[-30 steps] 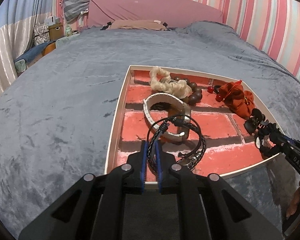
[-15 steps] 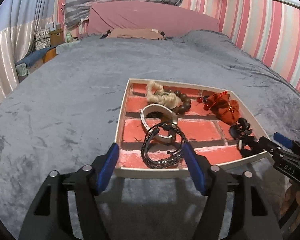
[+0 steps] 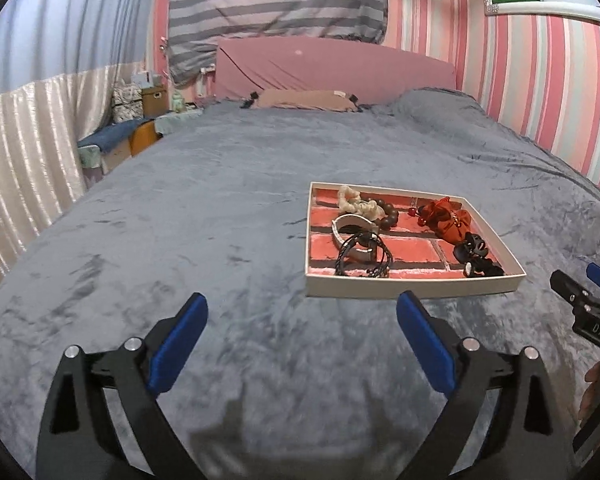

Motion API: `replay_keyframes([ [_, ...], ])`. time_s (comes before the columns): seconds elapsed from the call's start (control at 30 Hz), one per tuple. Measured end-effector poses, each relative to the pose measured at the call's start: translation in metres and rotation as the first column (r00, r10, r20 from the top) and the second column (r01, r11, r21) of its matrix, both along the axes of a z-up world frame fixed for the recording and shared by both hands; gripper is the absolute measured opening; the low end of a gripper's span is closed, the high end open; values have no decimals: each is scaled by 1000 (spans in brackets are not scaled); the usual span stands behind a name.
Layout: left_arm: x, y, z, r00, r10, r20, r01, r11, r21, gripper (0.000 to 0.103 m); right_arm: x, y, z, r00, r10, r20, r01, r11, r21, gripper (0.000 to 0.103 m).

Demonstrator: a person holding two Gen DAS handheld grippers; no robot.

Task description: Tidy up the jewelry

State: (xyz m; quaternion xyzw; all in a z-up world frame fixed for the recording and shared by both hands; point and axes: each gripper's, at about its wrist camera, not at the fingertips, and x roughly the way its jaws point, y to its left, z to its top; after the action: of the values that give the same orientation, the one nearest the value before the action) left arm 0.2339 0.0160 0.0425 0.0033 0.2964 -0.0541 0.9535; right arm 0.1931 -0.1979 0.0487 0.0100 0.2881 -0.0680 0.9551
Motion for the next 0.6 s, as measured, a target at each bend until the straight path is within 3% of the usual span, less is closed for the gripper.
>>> replay_keyframes([
  [0.13,-34,0,9,999,13,47,-15,999,36,98,-31,12,10,1000,1,24,0,1000,-25,99],
  [0.23,-60,1,12,997,20,69,-22,1000,18,98,-54,17,17,999,-5,39,6,1000,-27,99],
  [0.6,-108,-7,16,998,-2,62,1,1000,12,98,-110,24,28,999,-32,33,32,999,23,99],
])
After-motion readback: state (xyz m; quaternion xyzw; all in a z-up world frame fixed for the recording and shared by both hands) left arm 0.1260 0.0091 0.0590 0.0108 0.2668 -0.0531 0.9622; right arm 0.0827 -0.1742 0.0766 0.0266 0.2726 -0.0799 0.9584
